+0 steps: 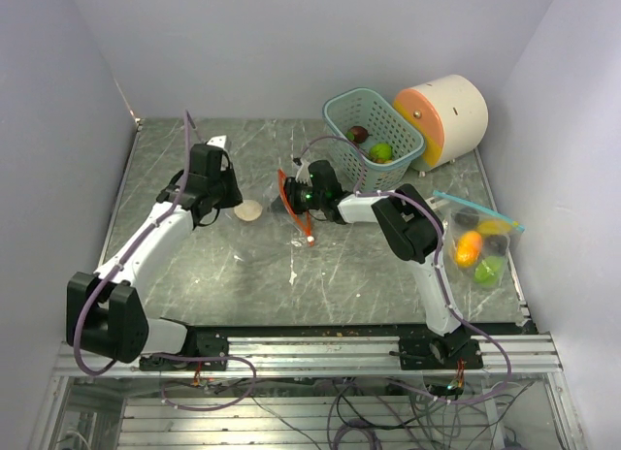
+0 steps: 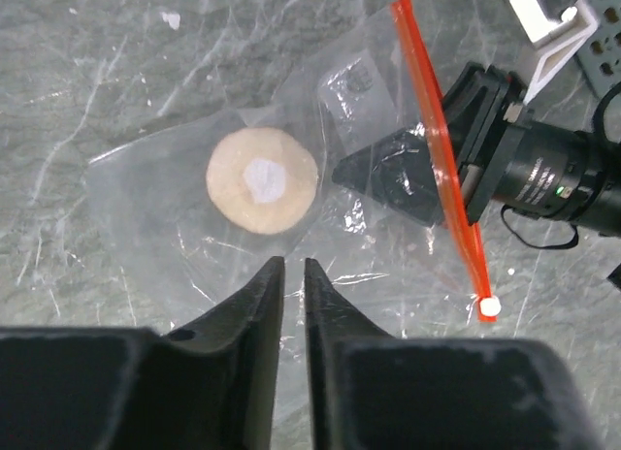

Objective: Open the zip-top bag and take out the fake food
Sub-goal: Pick up the fake fruit from the zipper food storage bag.

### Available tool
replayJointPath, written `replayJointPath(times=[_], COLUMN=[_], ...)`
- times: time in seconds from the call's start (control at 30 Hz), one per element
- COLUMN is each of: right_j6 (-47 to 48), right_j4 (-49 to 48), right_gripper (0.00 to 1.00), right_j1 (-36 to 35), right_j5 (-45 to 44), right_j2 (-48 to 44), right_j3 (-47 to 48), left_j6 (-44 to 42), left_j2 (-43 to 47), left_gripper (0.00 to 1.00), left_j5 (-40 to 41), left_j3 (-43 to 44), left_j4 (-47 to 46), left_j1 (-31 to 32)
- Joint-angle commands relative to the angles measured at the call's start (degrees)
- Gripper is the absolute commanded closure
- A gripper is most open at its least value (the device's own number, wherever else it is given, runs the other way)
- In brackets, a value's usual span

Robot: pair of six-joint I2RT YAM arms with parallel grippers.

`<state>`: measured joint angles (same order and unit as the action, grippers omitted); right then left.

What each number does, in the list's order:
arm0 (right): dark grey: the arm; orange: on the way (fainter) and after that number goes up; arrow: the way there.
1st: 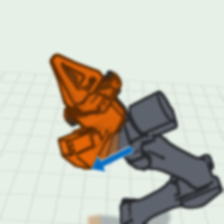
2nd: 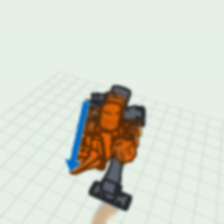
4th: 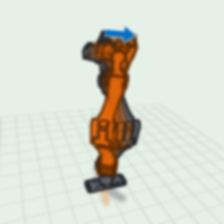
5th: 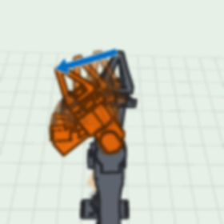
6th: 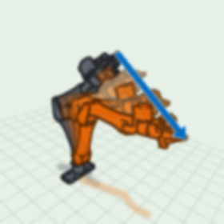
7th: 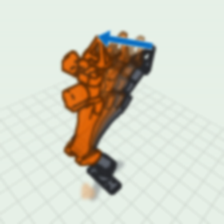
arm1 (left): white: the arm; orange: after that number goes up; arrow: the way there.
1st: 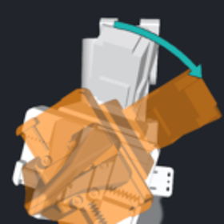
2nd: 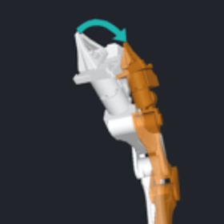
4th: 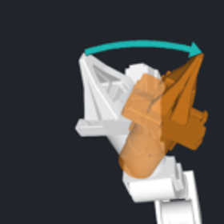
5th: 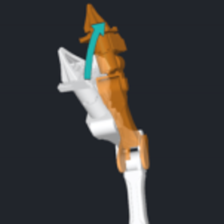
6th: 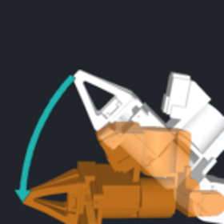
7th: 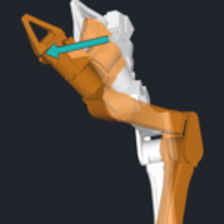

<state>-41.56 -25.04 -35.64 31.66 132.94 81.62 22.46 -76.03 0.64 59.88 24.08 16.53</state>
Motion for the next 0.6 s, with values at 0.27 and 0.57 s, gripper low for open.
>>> replayJointPath(times=[0.27, 0.57], right_j6=[-1.94, -3.25], right_j4=[-1.82, -2.24], right_gripper=[0.83, 0.71], right_j1=[-0.06, -0.92], right_j5=[0.5, 1.9], right_j2=[-0.76, -0.11], right_j3=[-0.77, 2.14], left_j6=[0.91, 3.6], left_j2=[-14.96, -27.48], left_gripper=[0.93, 0.93], left_j5=[-1.9, 1.5], left_j3=[-1.82, 1.3], left_j4=[-5.73, -6.45], left_j1=[-3.47, -4.49])
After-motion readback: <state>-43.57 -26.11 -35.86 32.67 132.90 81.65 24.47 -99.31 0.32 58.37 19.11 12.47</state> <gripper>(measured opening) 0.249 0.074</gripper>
